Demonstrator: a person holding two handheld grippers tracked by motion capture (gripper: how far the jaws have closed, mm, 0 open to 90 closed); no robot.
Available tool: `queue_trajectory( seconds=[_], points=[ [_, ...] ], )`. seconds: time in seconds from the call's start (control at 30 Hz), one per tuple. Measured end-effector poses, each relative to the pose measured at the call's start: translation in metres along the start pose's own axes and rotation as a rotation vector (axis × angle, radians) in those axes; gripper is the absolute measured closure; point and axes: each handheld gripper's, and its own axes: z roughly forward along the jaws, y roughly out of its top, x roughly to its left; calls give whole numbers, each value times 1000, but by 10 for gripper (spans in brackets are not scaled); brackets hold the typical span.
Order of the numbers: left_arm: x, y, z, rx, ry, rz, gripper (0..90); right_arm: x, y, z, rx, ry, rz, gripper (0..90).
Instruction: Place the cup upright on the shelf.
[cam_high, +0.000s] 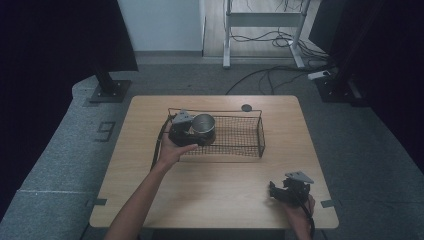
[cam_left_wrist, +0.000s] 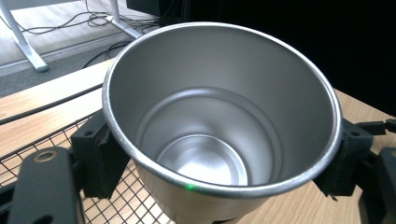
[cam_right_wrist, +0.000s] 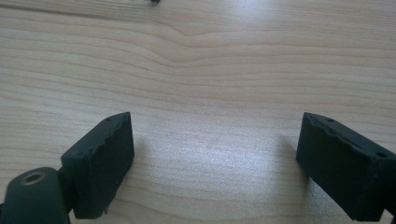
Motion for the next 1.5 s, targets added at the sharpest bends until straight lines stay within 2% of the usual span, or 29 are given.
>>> queue_trajectory(
  seconds=[0.37,0.43,0.6,0.7,0.93,1.17,1.5],
  points=[
    [19,-4,7,24,-1,-45,183,-1,0,0,-5,-3,0,120],
    [24,-5,9,29,10,-51,183,-1,0,0,-5,-4,0,121],
    [32,-6,10,23,8,-78,183,0,0,0,-6,-6,0,124],
    [37,-5,13,47,28,-72,183,0,0,0,-6,-6,1,125],
    [43,-3,21,61,40,-79,183,-1,0,0,-6,-7,1,127],
    [48,-7,28,72,31,-99,183,-1,0,0,-6,-8,1,127],
    [52,-12,37,100,50,-105,183,0,0,0,-7,-8,1,127]
  ],
)
